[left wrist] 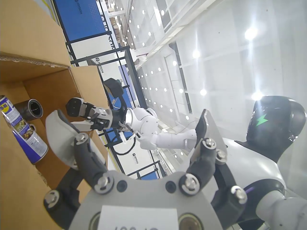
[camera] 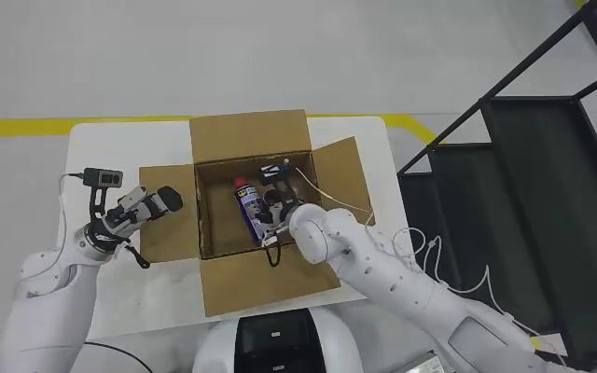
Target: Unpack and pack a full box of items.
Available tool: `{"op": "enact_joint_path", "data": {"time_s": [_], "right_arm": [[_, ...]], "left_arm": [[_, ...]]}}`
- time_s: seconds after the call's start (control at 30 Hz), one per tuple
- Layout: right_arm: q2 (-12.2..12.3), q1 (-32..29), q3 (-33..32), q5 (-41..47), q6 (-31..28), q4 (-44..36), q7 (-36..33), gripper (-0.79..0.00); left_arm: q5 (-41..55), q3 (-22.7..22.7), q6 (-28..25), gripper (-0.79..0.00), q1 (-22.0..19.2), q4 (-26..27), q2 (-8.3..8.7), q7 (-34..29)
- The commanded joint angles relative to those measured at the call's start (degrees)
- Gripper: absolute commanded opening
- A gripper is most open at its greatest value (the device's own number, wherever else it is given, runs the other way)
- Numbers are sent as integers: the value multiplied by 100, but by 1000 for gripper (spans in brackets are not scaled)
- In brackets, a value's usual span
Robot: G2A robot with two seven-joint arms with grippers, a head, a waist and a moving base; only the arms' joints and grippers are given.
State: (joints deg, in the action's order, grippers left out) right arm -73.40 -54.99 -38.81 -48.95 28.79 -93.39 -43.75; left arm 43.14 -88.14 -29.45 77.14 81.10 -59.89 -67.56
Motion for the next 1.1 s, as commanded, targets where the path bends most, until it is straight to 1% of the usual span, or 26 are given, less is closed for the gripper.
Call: {"op": "enact_joint_path", "data": {"time_s": [0.0, 0.47, 0.57, 0.67, 1.0, 1.03, 1.07], "right_arm": [[-28, 59, 48, -32, 33, 76, 9, 0], [-28, 59, 48, -32, 33, 76, 9, 0], [-38, -9, 8, -35, -60, 199, 84, 0], [-82, 64, 2, -5, -60, 374, -78, 0], [-346, 430, 266, -446, 647, 994, -227, 0], [-378, 456, 304, -486, 714, 1035, -238, -62], [-408, 480, 325, -489, 746, 1077, -250, -163]], "left_arm": [[0, 0, 0, 0, 0, 0, 0, 0], [0, 0, 0, 0, 0, 0, 0, 0], [0, 0, 0, 0, 0, 0, 0, 0], [0, 0, 0, 0, 0, 0, 0, 0], [0, 0, 0, 0, 0, 0, 0, 0], [0, 0, 0, 0, 0, 0, 0, 0], [0, 0, 0, 0, 0, 0, 0, 0]]}}
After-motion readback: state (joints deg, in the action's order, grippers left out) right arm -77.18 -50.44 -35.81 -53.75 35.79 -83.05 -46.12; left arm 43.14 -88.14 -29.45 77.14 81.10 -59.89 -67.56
